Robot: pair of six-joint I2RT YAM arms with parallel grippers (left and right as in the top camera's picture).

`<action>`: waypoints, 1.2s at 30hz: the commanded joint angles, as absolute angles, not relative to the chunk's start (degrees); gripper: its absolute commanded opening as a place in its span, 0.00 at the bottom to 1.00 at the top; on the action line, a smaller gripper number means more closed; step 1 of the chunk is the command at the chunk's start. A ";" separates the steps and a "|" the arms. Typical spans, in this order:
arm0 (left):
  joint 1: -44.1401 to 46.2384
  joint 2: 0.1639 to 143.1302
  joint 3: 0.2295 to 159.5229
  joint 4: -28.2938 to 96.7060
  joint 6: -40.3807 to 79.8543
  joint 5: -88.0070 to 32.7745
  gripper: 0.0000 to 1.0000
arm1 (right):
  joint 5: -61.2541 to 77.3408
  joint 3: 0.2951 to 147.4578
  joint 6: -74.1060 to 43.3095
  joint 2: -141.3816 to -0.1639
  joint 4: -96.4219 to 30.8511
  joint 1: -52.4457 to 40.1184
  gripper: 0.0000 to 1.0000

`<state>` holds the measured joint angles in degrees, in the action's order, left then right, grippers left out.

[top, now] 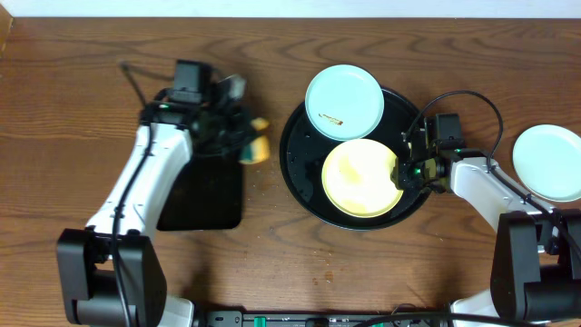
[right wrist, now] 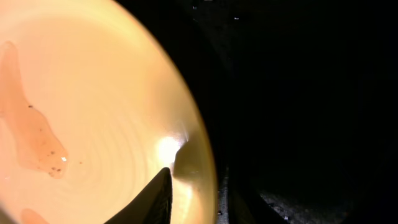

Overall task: Clean dirty plates on tray and stack at the side
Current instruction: 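Return the sponge to the black rectangular tray with the left gripper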

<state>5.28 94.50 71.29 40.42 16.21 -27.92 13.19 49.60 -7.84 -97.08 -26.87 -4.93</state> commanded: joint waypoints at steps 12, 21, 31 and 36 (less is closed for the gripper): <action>1.65 94.41 56.34 29.34 14.81 11.68 0.08 | 11.42 48.95 -7.62 -98.15 -27.62 -5.02 0.34; 1.41 94.63 55.02 26.02 14.83 11.40 0.09 | 11.42 48.95 -7.60 -98.15 -27.62 -5.02 0.40; 1.41 100.99 54.52 24.69 14.81 11.38 0.59 | 11.42 48.95 -7.62 -98.15 -27.62 -5.02 0.54; 1.39 101.89 54.52 24.29 14.59 11.44 0.72 | 11.40 48.95 -7.60 -98.15 -27.42 -5.02 0.45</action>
